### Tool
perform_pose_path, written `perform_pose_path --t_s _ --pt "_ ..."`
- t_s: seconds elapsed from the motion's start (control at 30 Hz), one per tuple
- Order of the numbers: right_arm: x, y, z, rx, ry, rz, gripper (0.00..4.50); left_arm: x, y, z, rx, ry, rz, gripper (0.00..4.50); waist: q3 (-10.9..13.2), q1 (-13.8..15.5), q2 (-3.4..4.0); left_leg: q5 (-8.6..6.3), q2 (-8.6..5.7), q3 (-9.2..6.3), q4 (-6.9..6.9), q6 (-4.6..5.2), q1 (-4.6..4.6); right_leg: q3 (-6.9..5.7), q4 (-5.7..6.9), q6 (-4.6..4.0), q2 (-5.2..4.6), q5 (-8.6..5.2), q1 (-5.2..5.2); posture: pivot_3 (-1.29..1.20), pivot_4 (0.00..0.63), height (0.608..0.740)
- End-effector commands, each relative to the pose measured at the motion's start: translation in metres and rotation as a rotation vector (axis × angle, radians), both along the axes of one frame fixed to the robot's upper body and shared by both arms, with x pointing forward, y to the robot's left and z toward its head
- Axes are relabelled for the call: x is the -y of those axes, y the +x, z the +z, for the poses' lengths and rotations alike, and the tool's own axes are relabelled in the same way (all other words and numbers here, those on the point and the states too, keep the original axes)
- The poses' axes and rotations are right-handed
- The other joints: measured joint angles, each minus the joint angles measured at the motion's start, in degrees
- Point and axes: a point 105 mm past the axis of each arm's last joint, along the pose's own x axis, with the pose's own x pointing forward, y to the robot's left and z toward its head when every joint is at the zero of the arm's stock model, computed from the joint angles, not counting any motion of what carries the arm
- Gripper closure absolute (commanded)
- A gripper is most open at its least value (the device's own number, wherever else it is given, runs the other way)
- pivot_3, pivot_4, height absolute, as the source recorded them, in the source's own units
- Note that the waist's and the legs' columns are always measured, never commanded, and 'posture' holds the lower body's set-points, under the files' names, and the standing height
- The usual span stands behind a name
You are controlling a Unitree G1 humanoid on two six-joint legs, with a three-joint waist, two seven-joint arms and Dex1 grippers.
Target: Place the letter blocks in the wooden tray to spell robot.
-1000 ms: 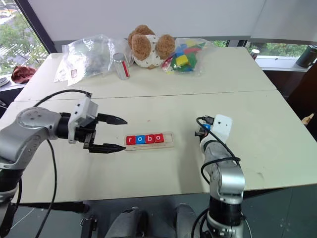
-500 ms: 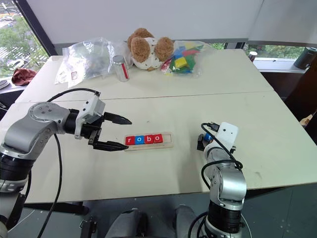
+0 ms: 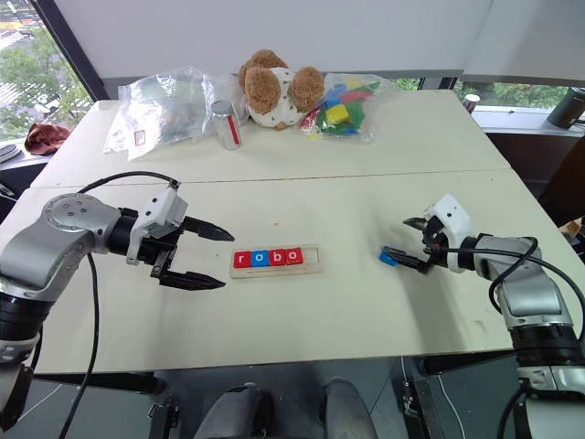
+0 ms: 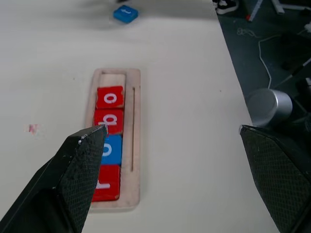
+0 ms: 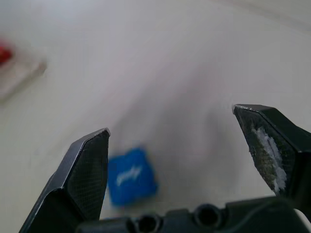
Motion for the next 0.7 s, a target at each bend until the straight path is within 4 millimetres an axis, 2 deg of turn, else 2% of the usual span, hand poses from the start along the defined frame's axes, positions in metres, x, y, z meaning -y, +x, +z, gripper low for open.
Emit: perform_pose_path --t_s 0.03,0.37,0.5,0.63,0.67,0.7 --pt "0.003 0.001 -0.001 -0.004 -0.057 0.102 0.07 -0.006 -0.003 0.013 0.048 0.004 0.021 0.00 0.0 -0.1 -0.01 0.00 0.00 0.03 0.01 0.00 0.01 0.02 0.01 0.00 -0.02 0.00 0.00 0.00 0.150 0.740" --pt "0.003 0.005 -0.019 -0.031 -0.046 0.129 0.07 -0.018 -0.007 0.008 0.040 0.039 0.077 0.00 0.0 0.2 -0.01 0.03 0.01 0.01 0.03 -0.07 0.02 0.03 0.09 -0.01 -0.10 0.00 -0.03 0.00 0.150 0.740" --pt "0.001 0.001 -0.022 -0.049 -0.027 0.144 1.12 -0.019 -0.007 0.006 0.038 0.043 0.087 0.00 0.0 0.2 -0.01 0.03 0.00 0.02 0.03 -0.07 0.03 0.03 0.10 -0.01 -0.12 0.00 -0.01 0.00 0.150 0.740" --pt "-0.004 0.002 -0.019 -0.041 -0.010 0.154 3.06 -0.022 -0.005 0.003 0.036 0.053 0.097 0.00 0.0 0.3 -0.01 0.03 -0.01 0.02 0.03 -0.07 0.03 0.03 0.11 -0.01 -0.13 0.00 -0.01 0.00 0.150 0.740" --pt "-0.007 0.004 -0.016 -0.034 -0.005 0.158 3.36 -0.023 -0.005 0.003 0.036 0.057 0.100 0.00 0.0 0.3 -0.01 0.03 -0.01 0.02 0.03 -0.07 0.03 0.03 0.11 -0.01 -0.14 0.00 -0.01 0.00 0.150 0.740" --pt "-0.012 0.005 -0.010 -0.028 0.003 0.176 3.36 -0.025 -0.004 0.002 0.035 0.063 0.104 0.00 0.0 0.3 -0.01 0.03 -0.01 0.02 0.04 -0.08 0.03 0.03 0.11 -0.01 -0.14 0.00 -0.02 0.00 0.150 0.740"
